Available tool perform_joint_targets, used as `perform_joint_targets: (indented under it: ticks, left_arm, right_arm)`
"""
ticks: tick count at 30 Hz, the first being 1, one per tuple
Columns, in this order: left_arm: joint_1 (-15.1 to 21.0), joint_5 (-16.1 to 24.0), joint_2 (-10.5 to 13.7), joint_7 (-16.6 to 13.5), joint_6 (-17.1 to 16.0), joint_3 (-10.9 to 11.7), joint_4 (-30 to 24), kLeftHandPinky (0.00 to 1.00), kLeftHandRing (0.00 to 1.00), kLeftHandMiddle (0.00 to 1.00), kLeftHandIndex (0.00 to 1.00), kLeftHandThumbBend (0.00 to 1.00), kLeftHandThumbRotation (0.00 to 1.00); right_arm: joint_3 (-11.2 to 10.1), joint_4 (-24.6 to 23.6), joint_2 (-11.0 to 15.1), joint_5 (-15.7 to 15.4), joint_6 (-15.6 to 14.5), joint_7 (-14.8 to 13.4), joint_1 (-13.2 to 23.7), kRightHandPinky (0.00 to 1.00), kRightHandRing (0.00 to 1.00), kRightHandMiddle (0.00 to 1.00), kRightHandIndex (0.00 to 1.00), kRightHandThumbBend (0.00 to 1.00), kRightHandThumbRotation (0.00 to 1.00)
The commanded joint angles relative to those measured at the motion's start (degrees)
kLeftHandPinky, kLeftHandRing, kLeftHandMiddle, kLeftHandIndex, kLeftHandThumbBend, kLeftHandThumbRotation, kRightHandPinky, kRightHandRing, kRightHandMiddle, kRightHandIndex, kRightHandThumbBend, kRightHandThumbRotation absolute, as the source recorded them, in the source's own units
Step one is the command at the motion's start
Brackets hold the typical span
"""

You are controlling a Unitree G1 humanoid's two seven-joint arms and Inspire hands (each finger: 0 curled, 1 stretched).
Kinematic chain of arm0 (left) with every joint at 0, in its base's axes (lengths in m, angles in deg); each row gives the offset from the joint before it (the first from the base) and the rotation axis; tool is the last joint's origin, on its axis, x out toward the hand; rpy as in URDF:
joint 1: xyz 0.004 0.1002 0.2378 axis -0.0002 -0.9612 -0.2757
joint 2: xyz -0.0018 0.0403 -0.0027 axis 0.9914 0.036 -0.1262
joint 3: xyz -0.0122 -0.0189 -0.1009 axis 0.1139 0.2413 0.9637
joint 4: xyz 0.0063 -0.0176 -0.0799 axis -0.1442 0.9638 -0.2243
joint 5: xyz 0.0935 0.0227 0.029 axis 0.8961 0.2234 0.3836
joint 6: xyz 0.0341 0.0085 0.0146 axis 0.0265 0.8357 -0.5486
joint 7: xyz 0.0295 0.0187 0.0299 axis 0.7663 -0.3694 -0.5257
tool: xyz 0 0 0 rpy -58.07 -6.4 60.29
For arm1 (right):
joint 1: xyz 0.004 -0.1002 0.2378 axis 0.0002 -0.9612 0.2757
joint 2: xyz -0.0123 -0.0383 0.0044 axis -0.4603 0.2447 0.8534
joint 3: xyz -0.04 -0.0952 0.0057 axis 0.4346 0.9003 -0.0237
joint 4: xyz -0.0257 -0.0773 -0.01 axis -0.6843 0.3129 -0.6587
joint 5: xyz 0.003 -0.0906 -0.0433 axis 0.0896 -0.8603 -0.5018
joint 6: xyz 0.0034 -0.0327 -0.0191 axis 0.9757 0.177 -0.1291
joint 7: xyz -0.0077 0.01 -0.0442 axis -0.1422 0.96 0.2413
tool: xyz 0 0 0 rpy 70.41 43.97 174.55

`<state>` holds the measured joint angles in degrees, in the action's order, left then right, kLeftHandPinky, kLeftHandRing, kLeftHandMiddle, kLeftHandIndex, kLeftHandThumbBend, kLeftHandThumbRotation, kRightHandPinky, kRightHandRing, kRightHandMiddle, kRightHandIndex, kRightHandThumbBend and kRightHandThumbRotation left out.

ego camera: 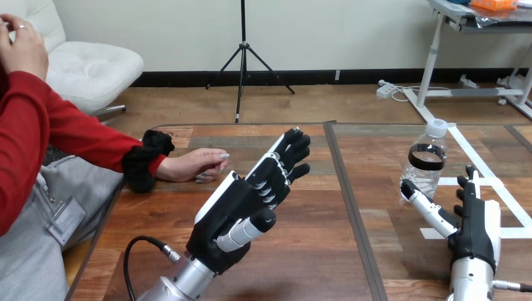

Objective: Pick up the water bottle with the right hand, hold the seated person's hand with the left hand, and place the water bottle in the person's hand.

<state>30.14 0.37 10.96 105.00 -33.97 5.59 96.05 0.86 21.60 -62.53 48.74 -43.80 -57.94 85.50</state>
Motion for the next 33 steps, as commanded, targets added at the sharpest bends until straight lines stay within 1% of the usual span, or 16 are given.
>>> perform_joint_targets:
  ticks: [1, 3, 6, 10, 12, 15, 19, 24, 27, 30, 33]
  left_arm:
    - [2.5, -0.7, -0.9, 0.0, -0.5, 0.2, -3.2, 0.96, 1.00, 1.00, 1.00, 1.00, 0.72]
    - [2.4, -0.5, -0.9, -0.3, -1.1, 0.2, -3.3, 0.95, 1.00, 1.00, 1.00, 1.00, 0.72]
    - [2.2, -1.1, -1.0, 0.4, 0.0, 0.2, -3.8, 0.95, 1.00, 1.00, 1.00, 1.00, 0.72]
    - [2.1, -1.4, -1.0, 0.8, -0.2, 0.3, -4.1, 0.95, 1.00, 1.00, 1.00, 1.00, 0.71]
    - [1.9, -1.4, -0.9, 0.9, -0.2, 0.3, -4.3, 0.95, 1.00, 1.00, 1.00, 1.00, 0.71]
    - [1.9, -2.3, -0.9, 2.0, 0.4, 0.6, -4.4, 0.95, 1.00, 1.00, 1.00, 1.00, 0.70]
    - [1.5, -2.2, -0.8, 1.6, -0.4, 0.5, -4.9, 0.95, 1.00, 1.00, 1.00, 1.00, 0.70]
    - [1.3, -2.8, -0.6, 2.2, 0.0, 0.5, -5.4, 0.94, 1.00, 1.00, 1.00, 1.00, 0.70]
    - [1.1, -3.0, -0.4, 2.4, 0.5, 0.4, -5.7, 0.94, 1.00, 1.00, 1.00, 1.00, 0.70]
    - [0.9, -3.0, -0.2, 2.3, 0.0, 0.4, -5.9, 0.94, 1.00, 1.00, 1.00, 1.00, 0.71]
    - [0.7, -3.2, -0.1, 2.4, 0.5, 0.4, -6.3, 0.94, 1.00, 1.00, 1.00, 1.00, 0.70]
  right_arm:
    - [0.6, 0.3, 1.0, 0.3, 0.2, 0.8, 5.3, 0.86, 0.94, 0.96, 1.00, 1.00, 0.54]
    - [0.7, 0.5, 1.1, 0.2, 0.3, 0.9, 5.4, 0.86, 0.94, 0.96, 1.00, 1.00, 0.54]
    - [0.5, 0.7, 1.2, 0.6, 0.4, 1.2, 5.7, 0.87, 0.94, 0.96, 0.99, 1.00, 0.54]
    - [0.5, 1.2, 1.5, 0.6, 0.2, 1.8, 6.1, 0.85, 0.93, 0.95, 0.99, 1.00, 0.53]
    - [0.5, 1.3, 1.6, 0.7, 0.4, 2.1, 6.2, 0.85, 0.93, 0.95, 1.00, 1.00, 0.53]
    - [0.9, 1.6, 1.9, 0.1, -0.1, 1.8, 6.4, 0.85, 0.93, 0.95, 1.00, 1.00, 0.54]
    - [0.7, 2.1, 2.2, 0.4, -0.2, 2.1, 6.9, 0.85, 0.92, 0.95, 1.00, 1.00, 0.54]
    - [0.8, 2.5, 2.4, 0.4, -0.5, 2.5, 7.3, 0.87, 0.93, 0.95, 1.00, 1.00, 0.53]
    - [0.8, 2.5, 2.6, 0.4, -1.2, 2.5, 7.6, 0.87, 0.93, 0.95, 1.00, 1.00, 0.53]
    - [0.7, 2.6, 2.7, 0.6, -1.0, 2.9, 7.7, 0.88, 0.94, 0.95, 1.00, 1.00, 0.53]
    - [0.6, 2.7, 2.8, 0.8, -1.2, 3.5, 7.9, 0.88, 0.94, 0.95, 1.00, 1.00, 0.52]
